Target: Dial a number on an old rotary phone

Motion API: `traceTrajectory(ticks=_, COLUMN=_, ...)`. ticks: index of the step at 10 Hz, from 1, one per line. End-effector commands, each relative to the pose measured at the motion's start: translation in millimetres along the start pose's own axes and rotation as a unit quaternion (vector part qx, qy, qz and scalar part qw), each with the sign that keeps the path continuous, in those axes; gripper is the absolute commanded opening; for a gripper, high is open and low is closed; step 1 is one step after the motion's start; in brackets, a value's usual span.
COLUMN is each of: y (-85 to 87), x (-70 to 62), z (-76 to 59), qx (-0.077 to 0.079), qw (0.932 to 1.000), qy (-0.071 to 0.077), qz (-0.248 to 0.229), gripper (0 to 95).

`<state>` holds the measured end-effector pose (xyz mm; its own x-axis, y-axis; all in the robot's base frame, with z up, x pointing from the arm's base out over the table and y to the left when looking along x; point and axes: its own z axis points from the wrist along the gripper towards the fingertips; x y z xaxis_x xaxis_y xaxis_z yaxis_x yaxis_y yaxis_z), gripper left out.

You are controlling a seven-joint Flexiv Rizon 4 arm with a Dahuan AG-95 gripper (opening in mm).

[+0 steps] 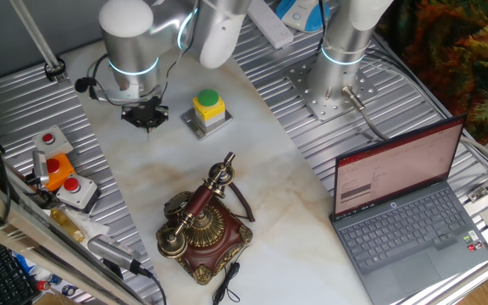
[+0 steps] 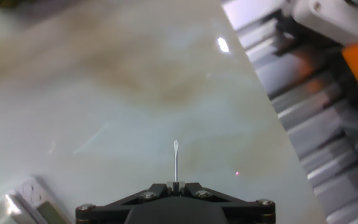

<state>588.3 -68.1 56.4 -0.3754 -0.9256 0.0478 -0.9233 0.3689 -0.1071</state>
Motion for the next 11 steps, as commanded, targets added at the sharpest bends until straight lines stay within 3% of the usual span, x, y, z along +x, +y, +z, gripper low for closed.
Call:
traceTrajectory(ticks=1, y=1.1, x=-2.8, z=-1.1, qx=0.007, qw=0.9971, qy=-0.004, qz=-0.075, gripper=0.0)
traceTrajectory(ticks=3, y=4.2, x=-8.0, z=-2.1, qx=0.009, qw=0.9966, qy=-0.011, qz=-0.082, gripper=0.0)
traceTrajectory(ticks=6, y=6.4, x=-14.4, z=-1.3, qx=0.004, qw=0.9959, qy=-0.008, qz=-0.09, gripper=0.0)
traceTrajectory(ticks=11, y=6.6, x=-25.4, z=-11.2, qx=0.0, qw=0.9946, qy=-0.001, qz=-0.103, gripper=0.0)
